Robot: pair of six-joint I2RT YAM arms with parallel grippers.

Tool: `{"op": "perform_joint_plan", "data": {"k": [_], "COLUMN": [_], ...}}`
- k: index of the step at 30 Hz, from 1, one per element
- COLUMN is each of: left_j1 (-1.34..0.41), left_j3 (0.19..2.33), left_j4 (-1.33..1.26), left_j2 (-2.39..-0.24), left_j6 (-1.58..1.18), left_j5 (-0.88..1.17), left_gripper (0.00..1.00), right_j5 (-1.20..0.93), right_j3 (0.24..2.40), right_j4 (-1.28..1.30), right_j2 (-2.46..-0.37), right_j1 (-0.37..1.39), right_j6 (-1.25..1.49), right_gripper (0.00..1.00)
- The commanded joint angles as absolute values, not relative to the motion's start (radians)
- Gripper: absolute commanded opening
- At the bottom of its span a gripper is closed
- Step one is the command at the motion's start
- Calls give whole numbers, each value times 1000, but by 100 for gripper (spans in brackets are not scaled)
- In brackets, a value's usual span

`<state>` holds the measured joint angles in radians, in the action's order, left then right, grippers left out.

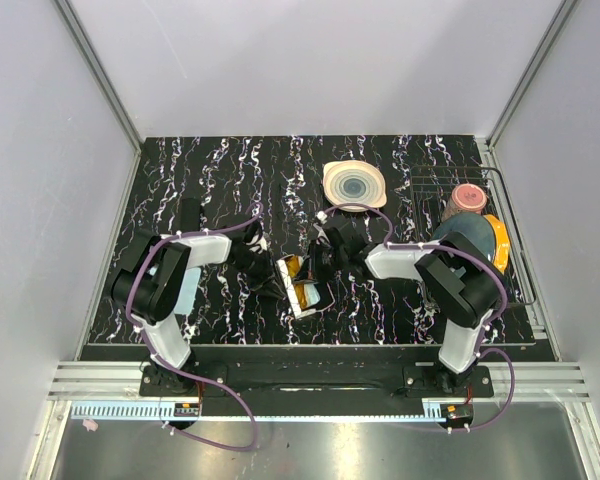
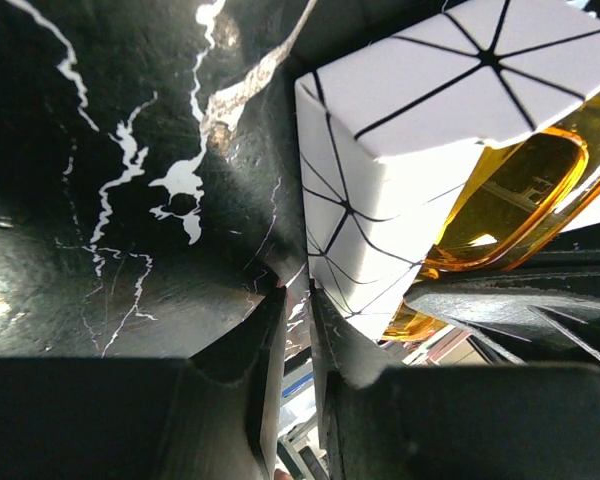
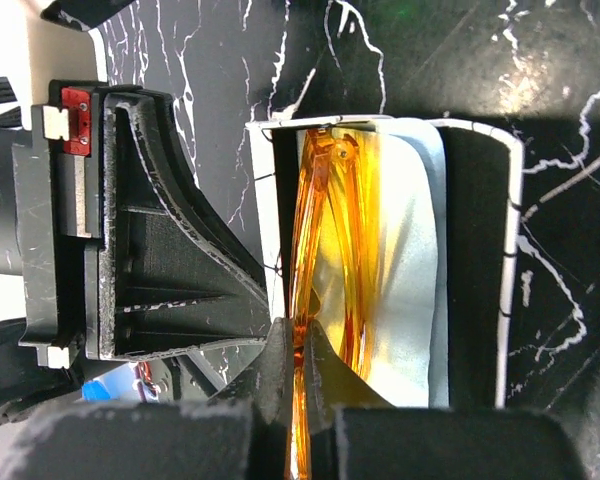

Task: Organize the sunglasses
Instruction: Adjust the sunglasses in the sunglasses case.

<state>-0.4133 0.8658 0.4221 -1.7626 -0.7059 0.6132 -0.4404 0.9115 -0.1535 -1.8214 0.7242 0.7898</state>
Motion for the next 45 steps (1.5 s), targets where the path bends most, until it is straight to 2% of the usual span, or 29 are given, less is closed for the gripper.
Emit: {"op": "perform_joint_plan", "data": {"k": [1, 8, 10, 12, 15, 21, 25, 28, 32, 39, 45], "left_j1": [-431, -431, -431, -430, -431, -431, -431, -431, -431, -431, -431], "left_j3": [868, 900, 910, 920, 922, 930, 937, 936, 933, 933, 934], "left_j4": [403, 426, 436, 451, 457, 465, 474, 476, 477, 476, 477], "left_j2": [-1812, -1819, -1821, -1821, -1821, -1821, -1816, -1816, -1815, -1813, -1818], "left_j6": [-683, -678, -673, -667, -666, -666, -663, -660, -660, -658, -655], "left_j5": [483, 443, 431, 413, 407, 397, 391, 390, 390, 387, 388], "left_gripper": [20, 20, 20, 19, 20, 19, 19, 19, 19, 19, 19], "right_j5": [-535, -626, -614, -568, -499, -440, -419, -400, -371, -348, -413], "right_j3": [942, 989, 1009, 1017, 1034, 1039, 1037, 1038, 1040, 1054, 1063], "right_j4": [-179, -146, -105, -72, -9, 38, 51, 63, 81, 95, 74], "right_j2": [-1848, -1881, -1882, -1873, -1852, -1815, -1795, -1778, -1756, -1761, -1812], "right_j1": [733, 732, 729, 729, 727, 727, 727, 726, 726, 726, 726], "right_j6": [712, 631, 612, 604, 598, 601, 606, 606, 603, 577, 566], "right_gripper": [0, 1, 6, 19, 29, 37, 46, 49, 48, 29, 21]}}
